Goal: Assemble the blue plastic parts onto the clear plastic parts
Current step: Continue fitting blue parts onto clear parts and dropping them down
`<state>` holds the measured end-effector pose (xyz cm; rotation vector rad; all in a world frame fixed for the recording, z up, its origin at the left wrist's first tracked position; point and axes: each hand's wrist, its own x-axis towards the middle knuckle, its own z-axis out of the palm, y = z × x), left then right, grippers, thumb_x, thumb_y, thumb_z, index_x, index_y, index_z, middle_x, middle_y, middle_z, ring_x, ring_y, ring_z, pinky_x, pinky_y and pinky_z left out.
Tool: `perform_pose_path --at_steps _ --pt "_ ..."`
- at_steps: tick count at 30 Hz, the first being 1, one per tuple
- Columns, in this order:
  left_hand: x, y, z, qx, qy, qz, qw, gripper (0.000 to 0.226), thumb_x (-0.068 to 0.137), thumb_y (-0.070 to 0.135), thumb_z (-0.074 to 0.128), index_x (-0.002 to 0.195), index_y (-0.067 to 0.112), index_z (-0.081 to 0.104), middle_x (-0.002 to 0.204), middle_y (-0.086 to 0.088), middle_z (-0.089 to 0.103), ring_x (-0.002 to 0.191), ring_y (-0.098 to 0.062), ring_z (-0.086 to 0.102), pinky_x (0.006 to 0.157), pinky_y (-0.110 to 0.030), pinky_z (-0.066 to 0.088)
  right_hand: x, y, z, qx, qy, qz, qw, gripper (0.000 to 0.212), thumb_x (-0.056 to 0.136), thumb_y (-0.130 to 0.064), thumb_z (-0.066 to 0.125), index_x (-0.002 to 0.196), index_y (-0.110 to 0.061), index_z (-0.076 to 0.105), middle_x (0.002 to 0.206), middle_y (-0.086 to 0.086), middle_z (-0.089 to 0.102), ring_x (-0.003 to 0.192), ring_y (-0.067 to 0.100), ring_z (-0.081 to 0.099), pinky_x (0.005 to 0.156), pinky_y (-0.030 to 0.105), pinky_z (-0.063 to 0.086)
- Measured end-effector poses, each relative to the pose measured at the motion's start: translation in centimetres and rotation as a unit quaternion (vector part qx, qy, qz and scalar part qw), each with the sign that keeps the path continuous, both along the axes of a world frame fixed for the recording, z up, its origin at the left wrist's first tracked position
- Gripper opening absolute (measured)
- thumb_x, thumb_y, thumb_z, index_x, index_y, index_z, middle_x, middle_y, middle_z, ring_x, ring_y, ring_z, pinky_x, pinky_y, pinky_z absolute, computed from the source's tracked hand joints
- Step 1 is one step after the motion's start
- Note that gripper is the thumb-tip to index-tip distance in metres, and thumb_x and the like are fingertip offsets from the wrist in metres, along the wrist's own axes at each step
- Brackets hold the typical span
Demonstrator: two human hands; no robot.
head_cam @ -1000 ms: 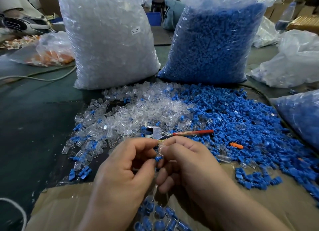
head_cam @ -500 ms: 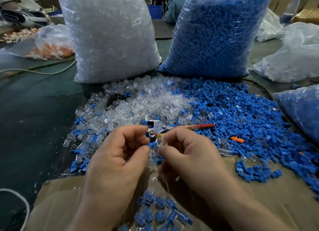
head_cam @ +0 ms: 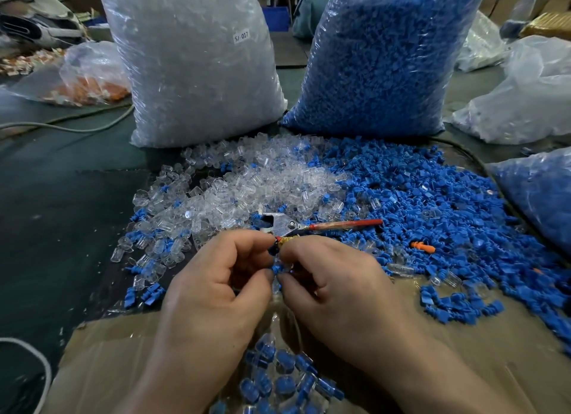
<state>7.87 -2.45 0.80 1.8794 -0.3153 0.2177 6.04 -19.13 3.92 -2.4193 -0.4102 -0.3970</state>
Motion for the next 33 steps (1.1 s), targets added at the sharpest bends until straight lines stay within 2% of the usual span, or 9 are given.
perform_pose_path --at_steps 4,7,11,14,16,19,24,29,33 --pt "0.0 0.0 0.0 -0.030 0.027 0.004 0.999 0.041 0.073 0.024 0.070 0.101 0.055 0.068 0.093 0.012 0.074 0.087 -0.008 0.072 0.075 -0.032 0.057 0.3 -0.4 -0.2 0.110 0.070 0.017 0.991 0.014 0.083 -0.027 0.066 0.096 -0.033 0.061 0.089 -0.016 0.065 0.081 0.001 0.062 0.069 0.023 0.050" --pt "-0.1 0.0 0.6 -0.076 0.052 -0.006 0.996 0.044 0.079 0.012 0.083 0.099 0.049 0.071 0.093 0.007 0.075 0.084 -0.008 0.071 0.070 -0.027 0.061 0.4 -0.7 -0.5 0.196 0.139 0.031 0.970 0.017 0.082 -0.032 0.066 0.098 -0.037 0.061 0.086 -0.012 0.070 0.078 0.009 0.069 0.071 0.039 0.058" --pt "-0.3 0.0 1.3 -0.142 0.099 -0.032 0.984 0.038 0.062 0.038 0.079 0.099 0.044 0.073 0.095 0.003 0.074 0.082 -0.008 0.071 0.068 -0.017 0.056 0.3 -0.7 -0.3 0.273 0.186 0.056 0.942 0.013 0.086 -0.024 0.065 0.096 -0.032 0.065 0.080 -0.002 0.073 0.074 0.014 0.073 0.071 0.045 0.060" --pt "-0.3 0.1 1.3 -0.148 0.155 -0.050 0.976 0.041 0.065 0.056 0.088 0.100 0.038 0.075 0.093 -0.002 0.076 0.080 -0.019 0.073 0.066 -0.030 0.060 0.2 -0.8 -0.2 0.241 0.179 0.062 0.952 0.014 0.090 -0.023 0.066 0.099 -0.033 0.067 0.084 -0.007 0.072 0.078 0.011 0.071 0.073 0.042 0.060" --pt "-0.3 0.1 1.1 -0.148 0.181 -0.052 0.971 0.057 0.056 0.072 0.083 0.098 0.034 0.075 0.083 -0.005 0.075 0.072 -0.022 0.072 0.064 -0.036 0.060 0.1 -0.7 -0.3 0.214 0.165 0.059 0.961 0.013 0.092 -0.024 0.067 0.100 -0.033 0.068 0.087 -0.013 0.071 0.082 0.008 0.069 0.075 0.038 0.058" --pt "-0.1 0.3 1.1 -0.136 0.180 -0.029 0.974 0.069 0.044 0.082 0.080 0.090 0.032 0.075 0.066 -0.001 0.069 0.055 -0.013 0.062 0.049 -0.026 0.053 0.0 -0.4 -0.2 0.230 0.168 0.059 0.957 0.010 0.092 -0.024 0.067 0.098 -0.031 0.069 0.085 -0.013 0.071 0.081 0.009 0.069 0.074 0.038 0.058" --pt "-0.4 0.0 1.3 -0.214 0.216 -0.078 0.950 0.051 0.050 0.056 0.093 0.089 0.027 0.075 0.067 -0.005 0.067 0.053 -0.013 0.062 0.045 -0.021 0.048 0.0 -0.7 -0.2 0.230 0.145 0.058 0.961 0.014 0.091 -0.024 0.067 0.100 -0.034 0.067 0.087 -0.013 0.070 0.078 0.008 0.069 0.071 0.034 0.058" --pt "-0.6 0.0 1.6 -0.197 0.191 -0.067 0.959 0.033 0.059 0.041 0.079 0.090 0.028 0.076 0.072 -0.005 0.072 0.060 -0.015 0.069 0.053 -0.022 0.054 -0.1 -0.6 -0.2 0.219 0.150 0.055 0.962 0.023 0.086 -0.050 0.056 0.104 -0.037 0.062 0.092 -0.014 0.069 0.087 0.008 0.068 0.075 0.035 0.057" --pt "-0.5 0.2 1.3 -0.160 0.160 -0.008 0.974 0.022 0.067 0.035 0.075 0.089 0.031 0.075 0.072 -0.002 0.071 0.060 -0.014 0.069 0.052 -0.020 0.053 0.2 -0.9 -0.3 0.014 0.022 -0.022 0.999 0.030 0.088 -0.055 0.043 0.112 -0.041 0.054 0.111 -0.026 0.055 0.106 -0.008 0.048 0.086 0.013 0.042"
